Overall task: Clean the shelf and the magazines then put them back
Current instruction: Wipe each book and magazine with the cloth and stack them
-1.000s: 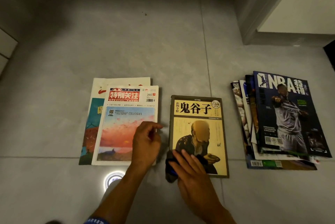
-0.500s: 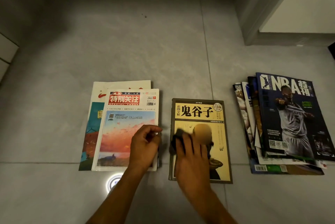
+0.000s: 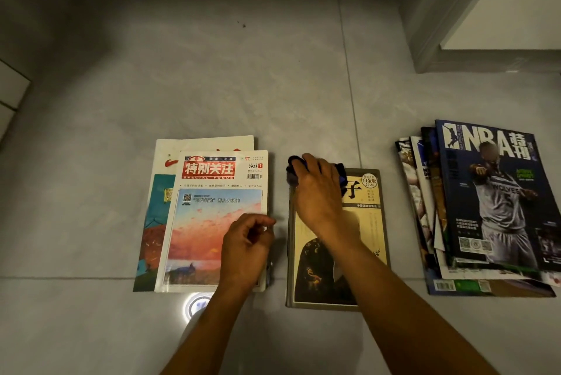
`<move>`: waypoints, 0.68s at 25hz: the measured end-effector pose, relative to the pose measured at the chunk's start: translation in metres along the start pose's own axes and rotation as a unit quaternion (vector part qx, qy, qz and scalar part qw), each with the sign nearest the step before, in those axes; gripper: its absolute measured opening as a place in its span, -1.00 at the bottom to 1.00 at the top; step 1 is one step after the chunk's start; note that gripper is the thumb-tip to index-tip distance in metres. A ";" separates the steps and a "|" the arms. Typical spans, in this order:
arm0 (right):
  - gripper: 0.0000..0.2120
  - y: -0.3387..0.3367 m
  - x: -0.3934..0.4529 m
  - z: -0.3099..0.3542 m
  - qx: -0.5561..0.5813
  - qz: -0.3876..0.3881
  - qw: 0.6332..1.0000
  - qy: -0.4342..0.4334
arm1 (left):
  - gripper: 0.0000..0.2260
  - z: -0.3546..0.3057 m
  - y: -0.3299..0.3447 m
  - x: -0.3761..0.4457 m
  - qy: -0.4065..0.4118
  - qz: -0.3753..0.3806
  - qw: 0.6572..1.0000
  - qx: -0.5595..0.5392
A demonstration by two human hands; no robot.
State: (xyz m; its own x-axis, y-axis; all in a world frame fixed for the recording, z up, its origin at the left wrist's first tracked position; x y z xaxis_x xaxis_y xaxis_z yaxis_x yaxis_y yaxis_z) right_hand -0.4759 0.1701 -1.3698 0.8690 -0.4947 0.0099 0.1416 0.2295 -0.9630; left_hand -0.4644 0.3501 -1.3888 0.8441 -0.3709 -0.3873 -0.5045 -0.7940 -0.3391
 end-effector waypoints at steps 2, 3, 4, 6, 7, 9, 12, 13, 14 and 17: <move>-0.33 0.007 -0.024 -0.001 0.011 0.001 1.000 -0.027 | -0.84 0.001 -0.002 0.001 -0.005 -0.003 1.000 0.002; -0.27 0.010 -0.051 0.002 0.015 0.018 0.999 -0.045 | -0.84 0.001 -0.002 0.001 -0.003 -0.008 1.000 0.008; -0.23 0.015 -0.083 0.007 0.012 0.036 0.997 -0.067 | -0.84 -0.001 -0.002 0.002 0.005 -0.013 1.000 0.019; -0.29 0.027 -0.156 0.018 -0.003 0.051 0.989 -0.142 | -0.83 -0.005 0.000 0.001 0.029 -0.018 0.998 0.048; -0.45 0.035 -0.189 0.021 -0.012 0.047 0.982 -0.181 | -0.84 -0.005 0.001 0.000 0.041 -0.018 0.997 0.065; -0.70 0.036 -0.225 0.021 -0.030 0.014 0.969 -0.245 | -0.85 -0.003 0.003 -0.002 0.054 -0.023 0.995 0.087; -0.40 0.025 -0.178 0.012 0.010 0.063 0.969 -0.238 | -0.86 -0.005 0.005 0.000 0.049 -0.027 0.994 0.096; -0.32 0.015 -0.142 0.001 0.024 0.044 0.980 -0.191 | -0.86 -0.008 0.009 0.002 0.049 -0.014 0.991 0.128; -0.31 0.006 -0.102 -0.013 0.044 0.018 0.989 -0.137 | -0.81 -0.012 0.016 0.004 0.054 0.008 0.981 0.184; -0.41 -0.011 -0.029 -0.046 0.082 -0.010 0.996 -0.034 | -0.50 -0.020 0.037 -0.004 0.124 0.085 0.918 0.366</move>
State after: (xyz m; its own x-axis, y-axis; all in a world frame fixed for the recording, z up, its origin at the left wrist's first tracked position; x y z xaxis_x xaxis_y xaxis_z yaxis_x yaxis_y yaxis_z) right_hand -0.5243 0.1434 -1.3719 0.8942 -0.4446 0.0518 0.2300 0.3569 -0.9054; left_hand -0.4823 0.3129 -1.3831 0.7114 -0.6296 -0.3122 -0.5434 -0.2111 -0.8125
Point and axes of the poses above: each hand's wrist, its own x-axis towards the middle knuckle, its own y-axis out of the palm, z = x × y, the point moved 9 cm from there along x, towards the middle knuckle, and after that the axes turned 4 degrees about -y, right-handed, at the moved point
